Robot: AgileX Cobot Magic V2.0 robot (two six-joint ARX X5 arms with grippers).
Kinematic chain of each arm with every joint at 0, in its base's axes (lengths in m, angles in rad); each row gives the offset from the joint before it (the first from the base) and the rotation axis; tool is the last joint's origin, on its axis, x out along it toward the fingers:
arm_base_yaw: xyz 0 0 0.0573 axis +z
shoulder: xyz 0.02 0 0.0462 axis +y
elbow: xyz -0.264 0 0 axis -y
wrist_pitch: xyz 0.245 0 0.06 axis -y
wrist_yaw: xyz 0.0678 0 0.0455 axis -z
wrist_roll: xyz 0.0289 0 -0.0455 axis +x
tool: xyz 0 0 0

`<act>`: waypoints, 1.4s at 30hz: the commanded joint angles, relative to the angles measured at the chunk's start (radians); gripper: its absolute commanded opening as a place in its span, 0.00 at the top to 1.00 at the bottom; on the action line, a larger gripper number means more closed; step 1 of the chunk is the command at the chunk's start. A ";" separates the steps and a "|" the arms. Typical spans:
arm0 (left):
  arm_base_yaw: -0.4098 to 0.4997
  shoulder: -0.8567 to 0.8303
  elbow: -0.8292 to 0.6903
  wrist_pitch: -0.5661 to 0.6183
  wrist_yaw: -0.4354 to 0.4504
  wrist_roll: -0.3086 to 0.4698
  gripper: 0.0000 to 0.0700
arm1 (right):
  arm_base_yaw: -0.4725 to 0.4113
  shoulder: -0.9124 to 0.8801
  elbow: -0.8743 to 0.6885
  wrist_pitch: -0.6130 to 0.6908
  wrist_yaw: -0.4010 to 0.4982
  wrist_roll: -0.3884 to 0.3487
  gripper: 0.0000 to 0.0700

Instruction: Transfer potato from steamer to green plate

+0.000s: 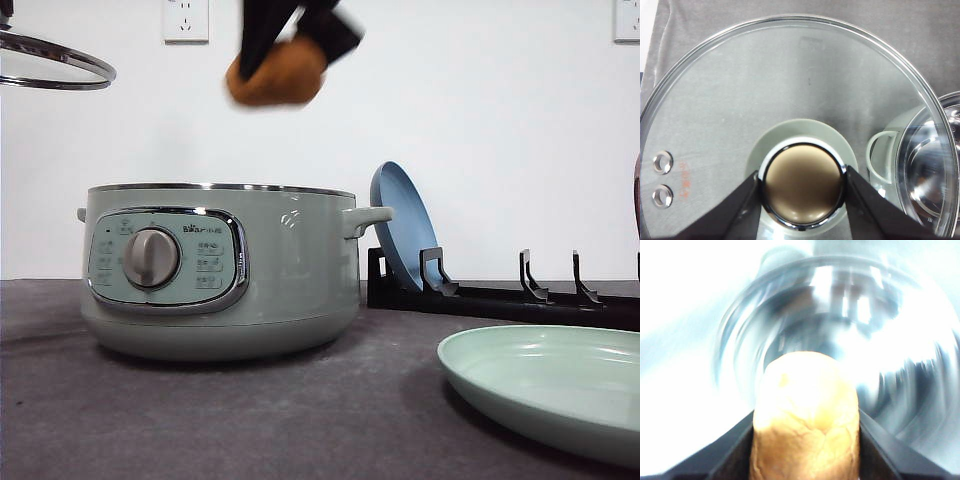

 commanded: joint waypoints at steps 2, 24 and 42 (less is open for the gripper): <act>0.000 -0.013 0.037 0.031 0.004 -0.004 1.00 | 0.005 -0.066 0.003 -0.073 0.034 0.032 0.75; -0.003 -0.013 0.037 0.029 0.005 -0.022 1.00 | -0.035 -1.075 -0.962 0.086 0.196 0.200 0.75; -0.003 -0.013 0.037 0.033 0.005 -0.025 1.00 | -0.048 -1.258 -1.705 0.550 0.208 0.394 0.75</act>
